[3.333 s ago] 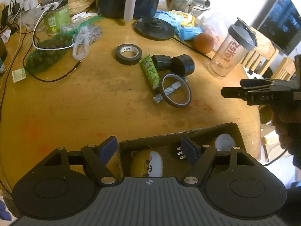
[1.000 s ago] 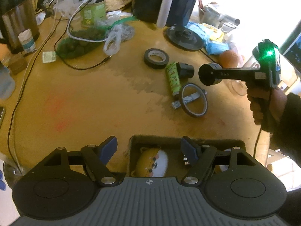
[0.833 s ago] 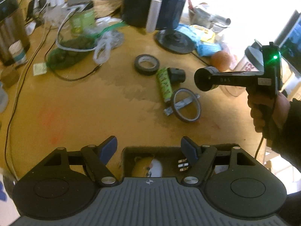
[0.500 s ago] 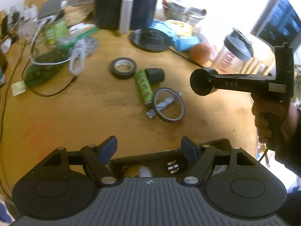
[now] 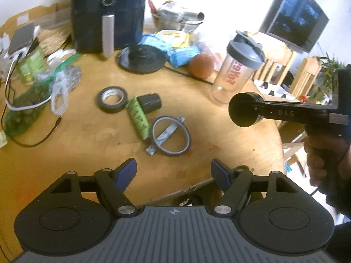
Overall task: Organize objects
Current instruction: 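Lift the black pipe fitting with the right tool and hold it up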
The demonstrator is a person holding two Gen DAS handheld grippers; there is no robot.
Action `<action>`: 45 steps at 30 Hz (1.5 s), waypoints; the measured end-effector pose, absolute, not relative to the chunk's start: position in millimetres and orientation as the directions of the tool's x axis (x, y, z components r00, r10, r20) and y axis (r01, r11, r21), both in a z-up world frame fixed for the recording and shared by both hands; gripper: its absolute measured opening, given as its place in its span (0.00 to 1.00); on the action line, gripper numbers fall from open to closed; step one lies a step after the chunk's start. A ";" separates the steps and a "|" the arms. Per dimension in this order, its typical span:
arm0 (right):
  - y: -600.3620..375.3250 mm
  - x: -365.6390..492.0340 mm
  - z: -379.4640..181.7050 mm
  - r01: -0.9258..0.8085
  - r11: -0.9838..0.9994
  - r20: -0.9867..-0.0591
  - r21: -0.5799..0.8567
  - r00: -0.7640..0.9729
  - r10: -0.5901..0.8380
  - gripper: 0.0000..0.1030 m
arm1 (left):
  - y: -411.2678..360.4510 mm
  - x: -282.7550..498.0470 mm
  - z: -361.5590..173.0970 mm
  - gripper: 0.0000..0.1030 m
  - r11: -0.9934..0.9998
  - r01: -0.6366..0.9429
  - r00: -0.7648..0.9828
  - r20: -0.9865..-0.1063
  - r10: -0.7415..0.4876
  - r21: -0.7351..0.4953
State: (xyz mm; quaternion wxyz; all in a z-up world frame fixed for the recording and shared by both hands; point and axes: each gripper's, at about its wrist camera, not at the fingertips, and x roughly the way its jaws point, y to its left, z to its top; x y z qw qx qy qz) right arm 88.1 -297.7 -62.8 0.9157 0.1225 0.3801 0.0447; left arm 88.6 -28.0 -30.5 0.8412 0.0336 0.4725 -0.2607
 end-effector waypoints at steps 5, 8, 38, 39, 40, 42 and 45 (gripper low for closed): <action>-307.9 72.5 -48.0 0.057 0.965 -0.667 0.255 0.733 0.133 0.42 | -31.1 89.5 -24.7 0.72 0.848 0.498 0.433 -0.795 -0.426 -0.183; -317.9 61.9 -42.1 0.114 0.951 -0.654 0.286 0.749 0.107 0.42 | -28.6 89.9 -22.3 0.72 0.849 0.496 0.448 -0.784 -0.429 -0.182; -308.8 60.9 -44.4 0.142 0.934 -0.672 0.328 0.730 0.125 0.42 | -4.8 137.0 -36.7 0.72 0.909 0.400 0.518 -0.790 -0.328 -0.115; -308.8 63.8 -44.8 0.139 0.935 -0.674 0.325 0.728 0.126 0.42 | -4.2 140.3 -37.5 0.73 0.914 0.390 0.524 -0.789 -0.321 -0.112; -309.0 66.4 -45.3 0.136 0.937 -0.677 0.323 0.725 0.128 0.42 | -3.4 143.8 -38.9 0.74 0.918 0.381 0.530 -0.789 -0.312 -0.108; -309.4 71.0 -46.8 0.136 0.941 -0.687 0.311 0.716 0.124 0.42 | -2.2 150.4 -42.2 0.76 0.925 0.366 0.537 -0.789 -0.300 -0.103; -310.7 75.7 -51.7 0.139 0.944 -0.704 0.300 0.700 0.121 0.42 | 0.1 160.1 -48.9 0.80 0.933 0.346 0.543 -0.790 -0.285 -0.098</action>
